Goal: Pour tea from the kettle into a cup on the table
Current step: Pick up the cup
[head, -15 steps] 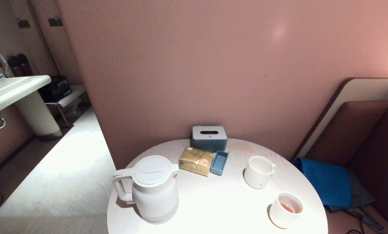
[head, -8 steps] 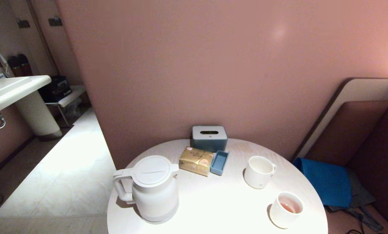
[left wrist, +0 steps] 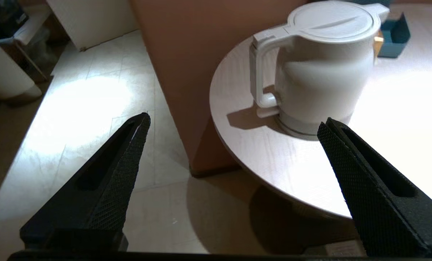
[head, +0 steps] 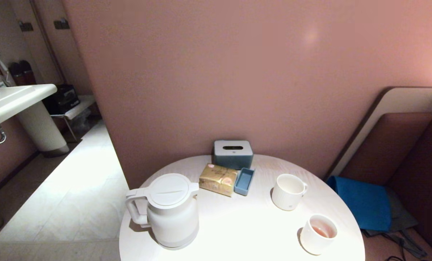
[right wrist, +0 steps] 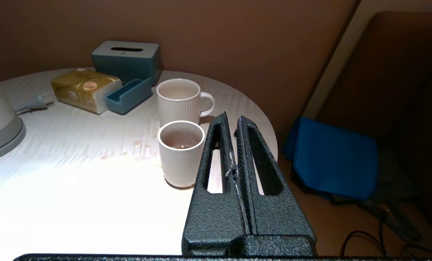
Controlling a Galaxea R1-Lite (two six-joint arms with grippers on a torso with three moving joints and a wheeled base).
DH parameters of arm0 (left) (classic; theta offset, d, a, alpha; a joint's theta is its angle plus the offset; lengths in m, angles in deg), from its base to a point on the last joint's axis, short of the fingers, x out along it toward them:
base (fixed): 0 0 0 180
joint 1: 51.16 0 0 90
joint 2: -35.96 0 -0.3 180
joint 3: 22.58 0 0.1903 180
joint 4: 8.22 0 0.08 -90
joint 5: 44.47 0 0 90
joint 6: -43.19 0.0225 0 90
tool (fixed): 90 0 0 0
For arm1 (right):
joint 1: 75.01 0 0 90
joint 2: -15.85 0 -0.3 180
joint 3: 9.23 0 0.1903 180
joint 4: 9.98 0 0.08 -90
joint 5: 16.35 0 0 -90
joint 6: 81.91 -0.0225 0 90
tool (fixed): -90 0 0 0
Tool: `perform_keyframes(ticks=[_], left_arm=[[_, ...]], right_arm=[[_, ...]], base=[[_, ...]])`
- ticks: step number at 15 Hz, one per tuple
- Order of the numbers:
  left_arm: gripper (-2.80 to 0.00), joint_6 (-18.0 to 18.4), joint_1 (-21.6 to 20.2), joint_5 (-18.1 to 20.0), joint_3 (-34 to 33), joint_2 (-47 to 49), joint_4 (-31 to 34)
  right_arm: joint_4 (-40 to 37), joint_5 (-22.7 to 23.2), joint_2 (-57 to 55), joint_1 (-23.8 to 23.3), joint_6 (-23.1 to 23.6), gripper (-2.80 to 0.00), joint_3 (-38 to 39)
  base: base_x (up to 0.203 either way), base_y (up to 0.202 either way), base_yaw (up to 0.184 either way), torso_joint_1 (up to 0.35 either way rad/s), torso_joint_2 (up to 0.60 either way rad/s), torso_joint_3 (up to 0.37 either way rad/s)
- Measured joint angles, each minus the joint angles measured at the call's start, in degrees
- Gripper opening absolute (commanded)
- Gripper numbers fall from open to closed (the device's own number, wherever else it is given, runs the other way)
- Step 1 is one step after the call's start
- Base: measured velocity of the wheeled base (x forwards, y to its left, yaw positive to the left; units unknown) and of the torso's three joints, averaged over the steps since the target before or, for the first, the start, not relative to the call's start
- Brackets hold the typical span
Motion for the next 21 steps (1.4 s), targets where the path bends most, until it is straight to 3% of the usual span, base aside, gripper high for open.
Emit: perform_keyframes(ticks=[2,4,7,9,12,16,17,21], left_arm=[[0.0,0.7,0.6,-0.3,0.0,-1.9,2.3],[0.0,-0.4,1.3,-3.5,-0.8,-4.2,3.5],[0.0,0.8,1.7,-7.3,-1.5,-8.9,4.7],[0.0,0.4,1.9,-7.7,-1.6,-11.9,7.6],[0.0,-3.2,2.0,-7.9,-1.7,-13.8,7.7],[0.0,-3.6,2.0,-7.8,-1.8,-14.3,7.7],[-2.8,-3.7,2.0,-7.9,-1.8,-14.3,7.7],[-2.8,-3.7,2.0,-7.9,-1.8,-14.4,7.7]], right_arm=[[0.0,0.0,0.0,0.0,0.0,-2.8,0.0],[0.0,0.0,0.0,0.0,0.0,-2.8,0.0],[0.0,0.0,0.0,0.0,0.0,-2.8,0.0],[0.0,0.0,0.0,0.0,0.0,-2.8,0.0],[0.0,0.0,0.0,0.0,0.0,-2.8,0.0],[0.0,0.0,0.0,0.0,0.0,-2.8,0.0],[0.0,0.0,0.0,0.0,0.0,-2.8,0.0],[0.0,0.0,0.0,0.0,0.0,-2.8,0.0]], base=[[0.0,0.0,0.0,0.0,0.0,0.0],[0.0,0.0,0.0,0.0,0.0,0.0],[0.0,0.0,0.0,0.0,0.0,0.0],[0.0,0.0,0.0,0.0,0.0,0.0],[0.0,0.0,0.0,0.0,0.0,0.0],[0.0,0.0,0.0,0.0,0.0,0.0],[0.0,0.0,0.0,0.0,0.0,0.0],[0.0,0.0,0.0,0.0,0.0,0.0]])
